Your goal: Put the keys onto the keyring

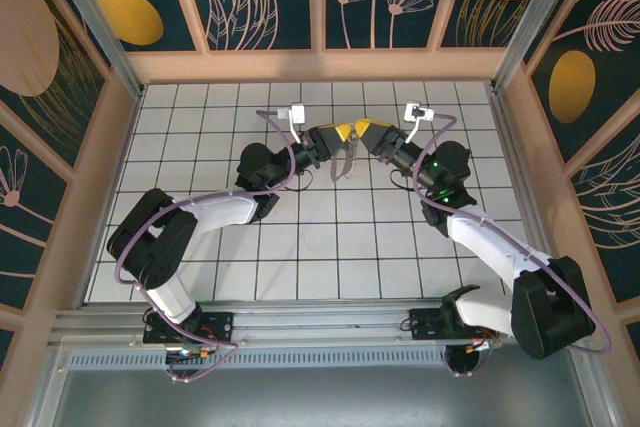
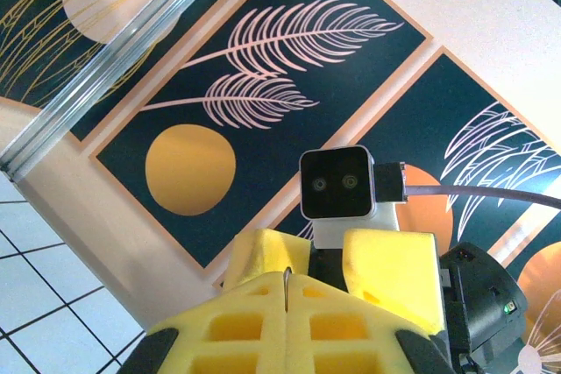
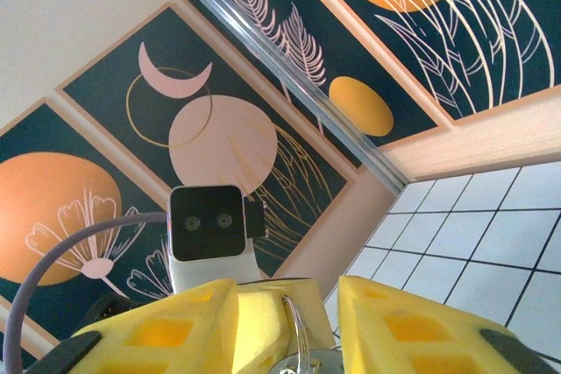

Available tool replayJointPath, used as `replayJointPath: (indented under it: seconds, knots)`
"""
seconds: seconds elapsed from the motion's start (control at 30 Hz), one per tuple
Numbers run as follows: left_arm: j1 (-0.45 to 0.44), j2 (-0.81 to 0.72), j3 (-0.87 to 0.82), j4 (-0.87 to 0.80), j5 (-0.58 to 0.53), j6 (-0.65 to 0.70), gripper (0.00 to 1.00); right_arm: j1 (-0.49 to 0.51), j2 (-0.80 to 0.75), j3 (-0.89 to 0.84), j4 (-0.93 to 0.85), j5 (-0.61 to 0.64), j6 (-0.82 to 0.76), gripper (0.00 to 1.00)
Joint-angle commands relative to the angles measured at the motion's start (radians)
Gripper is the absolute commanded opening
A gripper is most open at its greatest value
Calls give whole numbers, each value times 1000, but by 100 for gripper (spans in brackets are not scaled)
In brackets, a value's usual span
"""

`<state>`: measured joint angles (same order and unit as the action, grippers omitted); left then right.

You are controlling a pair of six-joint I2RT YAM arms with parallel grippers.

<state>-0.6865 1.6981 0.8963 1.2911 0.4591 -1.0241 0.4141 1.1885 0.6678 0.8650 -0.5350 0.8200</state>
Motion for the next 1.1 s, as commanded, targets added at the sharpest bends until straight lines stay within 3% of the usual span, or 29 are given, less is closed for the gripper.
replayJointPath:
  seconds: [0.0,0.33,0.4,0.53,0.67,0.83,0.87,0.97,1.07]
  knots:
    - [-4,2,30,68,-8,-2,0,12,5,25,48,-27,-9,31]
    - [-3,3,39,56,-5,9,0,20,6,15,41,-45,-17,20]
    - [-3,4,41,54,-4,12,0,19,8,15,37,-50,-21,14]
    - [-4,7,43,53,-3,12,0,19,18,24,30,-68,-24,13]
    - [-4,6,47,52,1,12,0,21,20,27,24,-73,-33,0]
    - [-2,-8,50,18,10,31,0,0,7,54,-34,-80,-74,0]
    - [-2,-22,55,-24,10,56,5,-13,4,64,-50,-94,-83,0]
    - [2,-80,70,-187,-7,170,37,-50,3,105,-113,-159,-127,0]
    - [16,-145,70,-361,-28,299,53,-81,7,157,-213,-231,-200,0]
